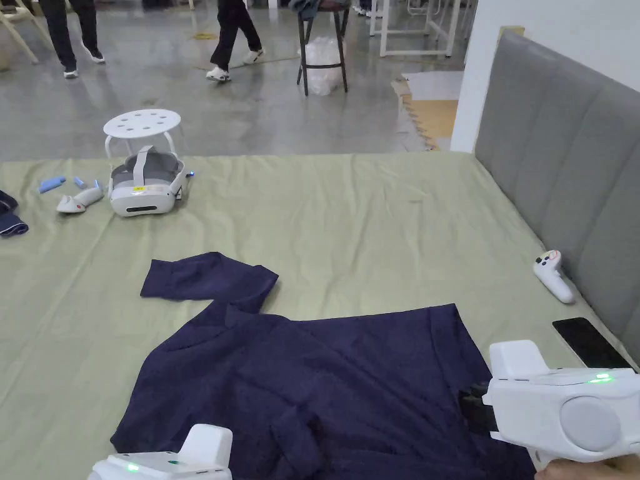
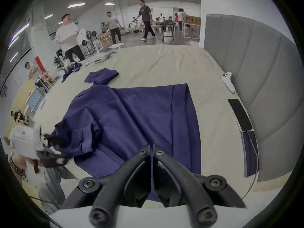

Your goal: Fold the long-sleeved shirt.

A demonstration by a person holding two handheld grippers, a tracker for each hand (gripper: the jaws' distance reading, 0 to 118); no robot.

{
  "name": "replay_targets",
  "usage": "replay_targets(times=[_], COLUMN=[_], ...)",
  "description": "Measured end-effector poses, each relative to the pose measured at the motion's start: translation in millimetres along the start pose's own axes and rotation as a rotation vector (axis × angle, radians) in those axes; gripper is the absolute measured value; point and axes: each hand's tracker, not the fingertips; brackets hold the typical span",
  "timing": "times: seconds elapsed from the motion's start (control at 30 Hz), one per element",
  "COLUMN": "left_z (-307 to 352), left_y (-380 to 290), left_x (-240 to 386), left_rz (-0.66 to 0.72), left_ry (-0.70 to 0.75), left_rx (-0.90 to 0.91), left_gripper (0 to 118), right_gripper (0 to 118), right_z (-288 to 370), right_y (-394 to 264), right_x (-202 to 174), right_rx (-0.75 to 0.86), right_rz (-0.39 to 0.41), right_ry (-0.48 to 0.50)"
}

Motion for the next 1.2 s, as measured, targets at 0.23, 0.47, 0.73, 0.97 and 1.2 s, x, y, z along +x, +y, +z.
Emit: replay_targets(times=[0.23, 0.47, 0.73, 0.97, 1.2], left_z=[56.7, -6.0, -96.4, -95.6, -70.9], left_y=[96.0, 180.4, 186.2, 167.1, 174.6], left_x=[-39.7, -110.9, -170.7, -135.9, -134.2], left_rz=[-0.018, 0.029, 0.169, 0.03, -0.004], left_ry=[0.19, 0.362, 0.37, 0.34, 0.343], left_rx=[0.248, 0.174, -0.037, -0.076, 0.008], left_gripper=[3, 100, 83, 4, 5], right_gripper=[1, 1, 1, 1, 96], right_z=[-11.1, -35.1, -54.4, -77.8, -159.1], right_y=[1.7, 6.3, 13.1, 60.9, 183.0], right_x=[-9.5, -9.6, -3.1, 25.6, 69.7], right_rx=[-0.011, -0.055, -0.118, -0.118, -0.149], right_rz=[0.02, 0.016, 0.021, 0.04, -0.039], right_ry=[0.01, 0.015, -0.009, -0.033, -0.123])
